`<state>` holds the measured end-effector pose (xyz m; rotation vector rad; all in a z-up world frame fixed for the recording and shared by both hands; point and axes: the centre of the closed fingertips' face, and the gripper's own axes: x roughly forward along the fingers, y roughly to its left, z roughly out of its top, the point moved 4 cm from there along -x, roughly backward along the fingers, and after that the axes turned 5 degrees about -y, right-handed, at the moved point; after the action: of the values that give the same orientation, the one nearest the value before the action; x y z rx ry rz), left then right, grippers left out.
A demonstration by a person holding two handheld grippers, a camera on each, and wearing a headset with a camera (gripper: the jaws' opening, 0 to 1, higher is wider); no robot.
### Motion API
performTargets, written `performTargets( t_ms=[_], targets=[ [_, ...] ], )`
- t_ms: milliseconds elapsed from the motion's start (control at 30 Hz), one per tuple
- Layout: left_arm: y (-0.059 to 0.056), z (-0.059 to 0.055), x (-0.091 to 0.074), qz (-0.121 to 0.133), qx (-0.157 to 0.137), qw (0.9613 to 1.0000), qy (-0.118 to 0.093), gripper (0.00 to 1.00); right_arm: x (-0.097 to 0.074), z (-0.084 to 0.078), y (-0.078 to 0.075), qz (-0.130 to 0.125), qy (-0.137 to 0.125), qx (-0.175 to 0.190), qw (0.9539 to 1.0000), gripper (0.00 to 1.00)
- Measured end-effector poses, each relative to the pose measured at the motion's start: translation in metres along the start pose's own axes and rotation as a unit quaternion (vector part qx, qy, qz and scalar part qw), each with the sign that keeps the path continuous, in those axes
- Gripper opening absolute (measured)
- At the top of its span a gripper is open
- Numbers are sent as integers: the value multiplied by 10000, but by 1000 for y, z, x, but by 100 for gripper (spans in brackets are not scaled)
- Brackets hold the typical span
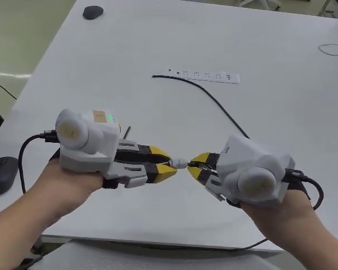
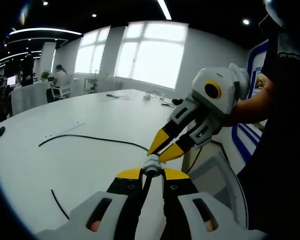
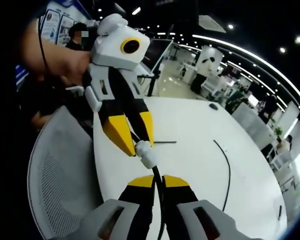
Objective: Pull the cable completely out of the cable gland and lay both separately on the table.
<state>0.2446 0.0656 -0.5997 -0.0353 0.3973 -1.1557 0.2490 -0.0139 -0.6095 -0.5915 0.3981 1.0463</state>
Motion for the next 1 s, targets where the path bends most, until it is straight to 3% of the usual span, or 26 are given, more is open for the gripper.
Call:
performTargets(
  t_ms=[200,433,533,667,933,1000],
  targets=[
    [1,2,-2,45,-22,10000,-44,15,-4,-8,-6,-144,16,313,9994,0],
    [0,3,-2,44,-16,9999,-91,15,-11,-25,-16,-392,80,868,9954,0],
    [0,3,-2,53,6,9999,-104,15,-14,-38,-20,-544,189,1326,9895,0],
    [-1,3,-3,44,-21,9999,-125,15,-17,-53,-23,-682,318,1560,9849,0],
    [-2,1,-2,30,-47,9999,-107,15,-18,-89,-29,-985,456,2437,9638,0],
    [-3,0,-2,21,-46,9999,-96,15,-19,-100,-30,-1066,524,2732,9546,0]
  ],
)
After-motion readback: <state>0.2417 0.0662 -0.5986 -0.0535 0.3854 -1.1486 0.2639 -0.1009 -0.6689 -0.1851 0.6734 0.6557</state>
